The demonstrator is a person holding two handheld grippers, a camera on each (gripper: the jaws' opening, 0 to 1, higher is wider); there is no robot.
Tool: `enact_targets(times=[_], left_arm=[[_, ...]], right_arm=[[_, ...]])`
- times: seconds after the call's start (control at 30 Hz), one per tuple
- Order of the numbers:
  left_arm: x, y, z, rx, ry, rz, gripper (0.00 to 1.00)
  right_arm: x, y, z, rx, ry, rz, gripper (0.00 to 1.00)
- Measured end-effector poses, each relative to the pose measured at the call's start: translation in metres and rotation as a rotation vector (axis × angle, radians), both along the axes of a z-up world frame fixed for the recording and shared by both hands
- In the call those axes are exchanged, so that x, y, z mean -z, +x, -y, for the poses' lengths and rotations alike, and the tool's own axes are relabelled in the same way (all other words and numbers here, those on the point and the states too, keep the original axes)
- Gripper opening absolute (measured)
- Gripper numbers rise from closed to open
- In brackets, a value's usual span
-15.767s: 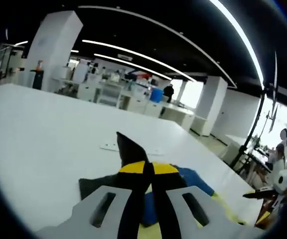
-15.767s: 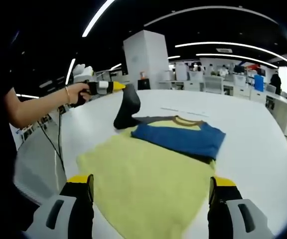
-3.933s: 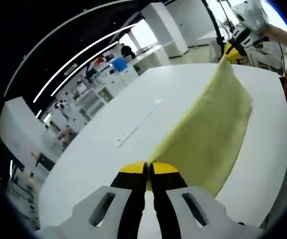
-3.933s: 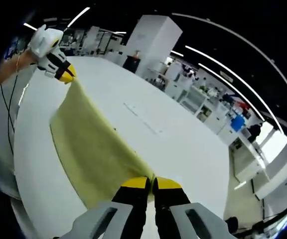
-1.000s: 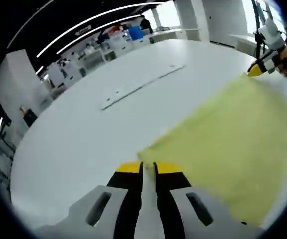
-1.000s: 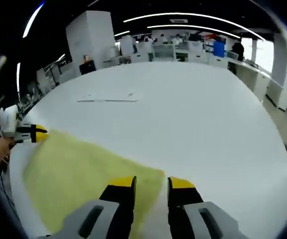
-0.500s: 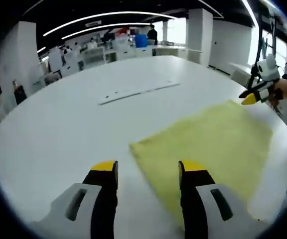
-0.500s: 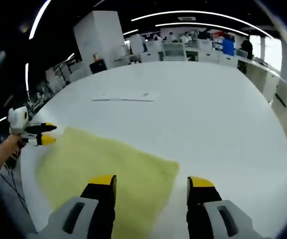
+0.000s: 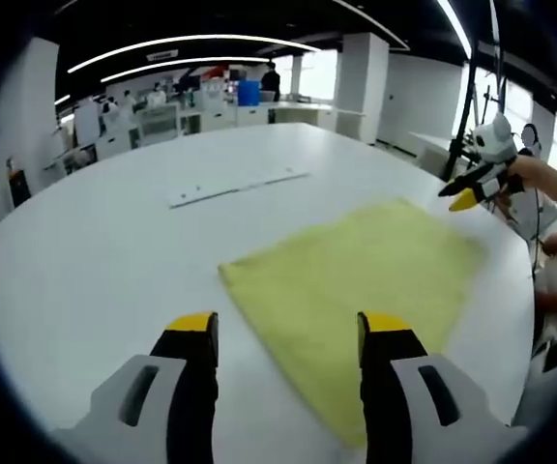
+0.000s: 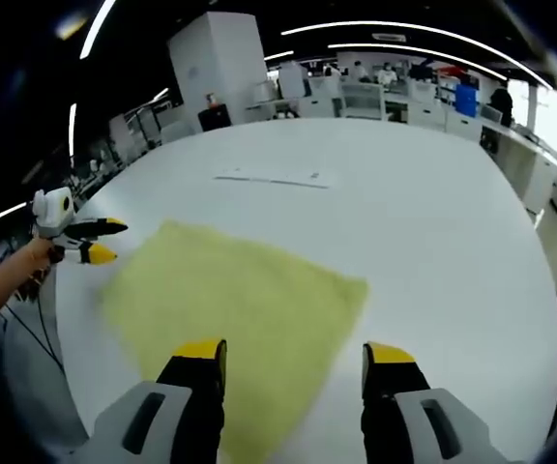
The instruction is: Fold the garment on the visible template until the final outline fits inside the template.
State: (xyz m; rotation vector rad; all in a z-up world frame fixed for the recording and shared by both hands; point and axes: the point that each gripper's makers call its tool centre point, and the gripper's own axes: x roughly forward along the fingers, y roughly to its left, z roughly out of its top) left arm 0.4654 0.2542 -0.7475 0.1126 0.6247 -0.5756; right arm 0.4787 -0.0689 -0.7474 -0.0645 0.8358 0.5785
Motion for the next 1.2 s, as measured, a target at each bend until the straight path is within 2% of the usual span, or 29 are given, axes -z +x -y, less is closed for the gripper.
enact_targets(times=[0.13, 0.23, 0.43, 0.63, 1.07, 1.2], left_arm=[[0.002, -0.016, -0.001, 0.018, -0.008, -0.014, 0.52], [0.003, -0.027, -0.003, 0.009, -0.046, -0.035, 0.51], [0.004, -0.041, -0.007, 0.000, -0.058, -0.033, 0.50], [0.008, -0.056, -0.003, 0.016, -0.085, -0.042, 0.47], [0.025, -0.083, -0.003, 0.044, -0.079, -0.099, 0.34], [0.030, -0.089, -0.002, 0.050, -0.079, -0.118, 0.26]], right_arm=[[-0.001, -0.015, 0.001, -0.021, -0.005, -0.001, 0.52], [0.001, -0.027, 0.000, -0.042, -0.002, -0.016, 0.51], [0.005, -0.053, 0.000, -0.072, 0.005, -0.038, 0.49], [0.013, -0.072, 0.003, -0.087, -0.012, -0.051, 0.47], [0.034, -0.095, 0.014, -0.092, -0.048, -0.087, 0.32], [0.039, -0.098, 0.014, -0.082, -0.043, -0.092, 0.27]])
